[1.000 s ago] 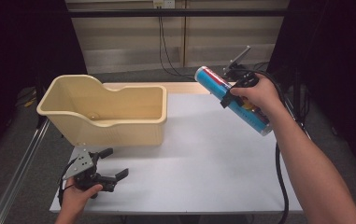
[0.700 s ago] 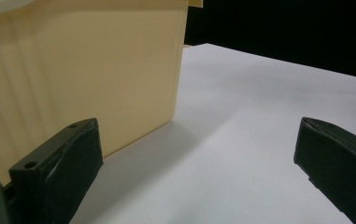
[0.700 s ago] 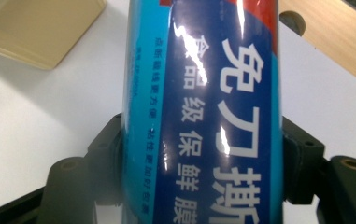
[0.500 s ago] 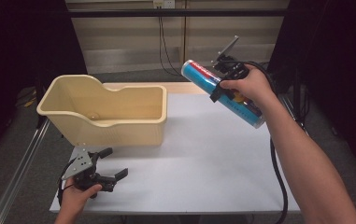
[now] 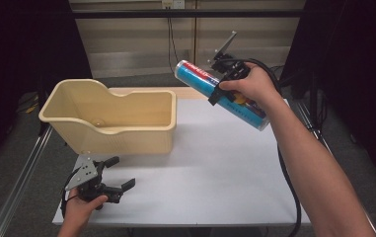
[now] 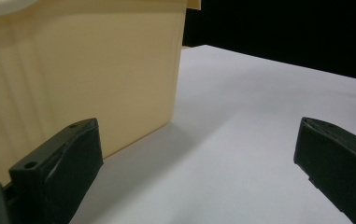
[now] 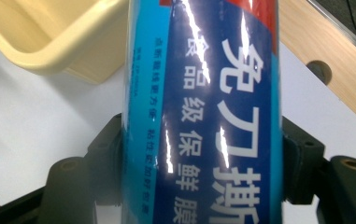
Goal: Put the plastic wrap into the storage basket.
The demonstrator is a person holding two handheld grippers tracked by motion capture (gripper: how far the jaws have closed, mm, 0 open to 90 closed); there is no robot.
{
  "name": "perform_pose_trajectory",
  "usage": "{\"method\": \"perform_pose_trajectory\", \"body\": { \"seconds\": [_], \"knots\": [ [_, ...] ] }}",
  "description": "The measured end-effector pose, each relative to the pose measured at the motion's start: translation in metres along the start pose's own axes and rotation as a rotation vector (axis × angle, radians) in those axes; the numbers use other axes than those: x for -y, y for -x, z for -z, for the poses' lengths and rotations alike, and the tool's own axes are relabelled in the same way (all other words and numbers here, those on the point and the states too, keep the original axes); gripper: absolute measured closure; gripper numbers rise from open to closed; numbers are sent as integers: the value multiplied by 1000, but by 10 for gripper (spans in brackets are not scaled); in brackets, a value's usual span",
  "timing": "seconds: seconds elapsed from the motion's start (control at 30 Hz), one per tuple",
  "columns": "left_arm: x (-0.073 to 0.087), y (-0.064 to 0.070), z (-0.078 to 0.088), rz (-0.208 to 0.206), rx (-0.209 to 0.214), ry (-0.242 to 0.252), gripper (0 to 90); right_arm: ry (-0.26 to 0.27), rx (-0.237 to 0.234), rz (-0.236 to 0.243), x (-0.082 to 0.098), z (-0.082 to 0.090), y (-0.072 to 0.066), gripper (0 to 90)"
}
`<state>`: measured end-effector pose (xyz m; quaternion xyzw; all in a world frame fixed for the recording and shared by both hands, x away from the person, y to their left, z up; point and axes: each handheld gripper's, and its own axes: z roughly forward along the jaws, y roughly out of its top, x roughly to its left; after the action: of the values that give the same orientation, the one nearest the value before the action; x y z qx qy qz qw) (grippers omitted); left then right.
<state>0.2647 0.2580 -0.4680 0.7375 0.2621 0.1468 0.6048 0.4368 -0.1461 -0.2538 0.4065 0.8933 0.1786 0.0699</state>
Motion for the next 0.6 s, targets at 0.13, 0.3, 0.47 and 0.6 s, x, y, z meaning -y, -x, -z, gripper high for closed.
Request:
{"method": "perform_pose_trajectory", "body": {
  "seconds": [0.13,0.3,0.47,0.6],
  "knots": [
    [0,0,0,2,2,0,9,5,-17,32,-7,-2,-8,317],
    [0,1,0,5,5,4,9,7,-23,71,-17,-8,-19,317],
    [-1,0,1,-2,26,-12,10,11,-39,108,-25,-14,-28,317],
    [-1,0,1,-4,27,-12,10,9,-47,135,-32,-20,-37,317]
  ]
}}
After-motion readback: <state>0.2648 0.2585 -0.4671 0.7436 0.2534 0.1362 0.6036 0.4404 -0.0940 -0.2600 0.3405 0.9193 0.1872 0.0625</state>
